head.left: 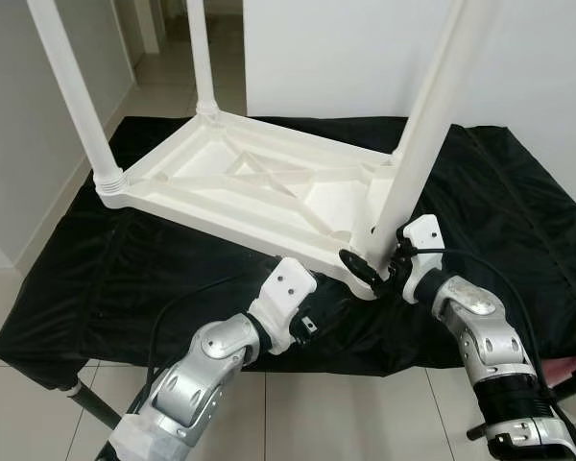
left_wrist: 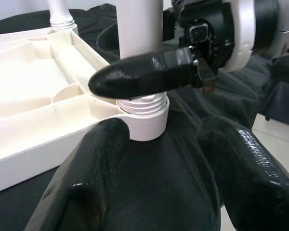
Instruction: Building children table
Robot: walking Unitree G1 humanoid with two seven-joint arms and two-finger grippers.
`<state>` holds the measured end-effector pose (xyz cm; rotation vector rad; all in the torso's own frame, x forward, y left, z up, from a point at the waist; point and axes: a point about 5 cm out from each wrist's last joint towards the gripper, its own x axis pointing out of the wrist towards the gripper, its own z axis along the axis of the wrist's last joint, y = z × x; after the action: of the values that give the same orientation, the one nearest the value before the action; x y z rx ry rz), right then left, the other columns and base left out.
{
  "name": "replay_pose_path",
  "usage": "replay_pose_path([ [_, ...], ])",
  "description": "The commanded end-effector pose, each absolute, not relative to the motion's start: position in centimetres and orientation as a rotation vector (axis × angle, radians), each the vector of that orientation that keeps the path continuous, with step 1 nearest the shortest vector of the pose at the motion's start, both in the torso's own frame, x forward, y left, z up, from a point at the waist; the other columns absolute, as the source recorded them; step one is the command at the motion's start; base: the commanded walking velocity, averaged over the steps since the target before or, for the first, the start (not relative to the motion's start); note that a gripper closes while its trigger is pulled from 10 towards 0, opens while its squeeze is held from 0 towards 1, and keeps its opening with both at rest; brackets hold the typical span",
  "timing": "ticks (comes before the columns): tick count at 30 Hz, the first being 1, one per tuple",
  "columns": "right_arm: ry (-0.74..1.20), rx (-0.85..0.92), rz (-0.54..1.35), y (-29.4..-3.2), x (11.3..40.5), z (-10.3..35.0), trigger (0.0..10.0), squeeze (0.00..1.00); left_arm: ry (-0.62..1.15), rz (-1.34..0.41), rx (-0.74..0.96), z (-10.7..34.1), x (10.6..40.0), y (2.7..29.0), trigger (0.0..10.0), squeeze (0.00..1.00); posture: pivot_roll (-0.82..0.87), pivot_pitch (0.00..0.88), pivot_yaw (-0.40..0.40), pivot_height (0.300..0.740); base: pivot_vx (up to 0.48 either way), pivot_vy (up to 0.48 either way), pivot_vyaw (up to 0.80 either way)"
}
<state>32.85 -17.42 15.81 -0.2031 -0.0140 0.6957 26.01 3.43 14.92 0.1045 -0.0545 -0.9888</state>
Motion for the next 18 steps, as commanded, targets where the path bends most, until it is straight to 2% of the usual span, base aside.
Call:
replay_pose_path([
  [1,0.008,-0.222,0.729,-17.3,33.1,15.4,10.0,0.0,-0.042,-1.041,0.12,14.7,25.9,3.2,10.0,0.0,-0.03,0.007,-0.01,0.74,0.0,0.0,0.0],
  [4,0.02,-0.224,0.739,-17.3,33.4,15.2,10.0,0.0,-0.043,-1.04,0.121,14.7,25.9,3.2,10.0,0.0,-0.02,0.006,-0.016,0.74,0.0,0.0,0.0],
  [5,0.032,-0.231,0.747,-17.4,33.7,14.9,6.2,0.0,-0.046,-1.037,0.122,14.8,25.9,3.2,10.0,0.0,-0.02,0.005,-0.019,0.74,0.0,0.0,0.0],
  [6,0.045,-0.228,0.756,-17.4,33.8,14.7,3.3,0.0,-0.048,-1.032,0.121,14.8,26.0,3.2,10.0,0.0,-0.01,0.005,-0.025,0.74,0.0,0.0,0.0],
  [7,0.045,-0.228,0.756,-17.4,33.8,14.7,3.3,0.0,-0.048,-1.032,0.121,14.8,26.0,3.2,10.0,0.0,-0.01,0.005,-0.025,0.74,0.0,0.0,0.0],
  [8,0.058,-0.234,0.761,-17.5,33.9,14.4,0.7,0.0,-0.05,-1.027,0.12,14.9,26.0,3.2,10.0,0.0,-0.01,0.006,-0.026,0.74,0.0,0.0,0.0],
  [9,0.073,-0.232,0.765,-17.7,33.9,14.0,0.0,0.0,-0.051,-1.022,0.119,14.9,26.0,3.3,10.0,0.0,-0.01,0.008,-0.028,0.74,0.0,0.0,0.0],
  [18,0.098,-0.226,0.765,-18.4,33.8,13.1,0.0,0.0,-0.048,-1.019,0.116,14.8,25.9,3.3,10.0,0.0,-0.02,0.018,-0.023,0.74,0.0,0.0,0.0],
])
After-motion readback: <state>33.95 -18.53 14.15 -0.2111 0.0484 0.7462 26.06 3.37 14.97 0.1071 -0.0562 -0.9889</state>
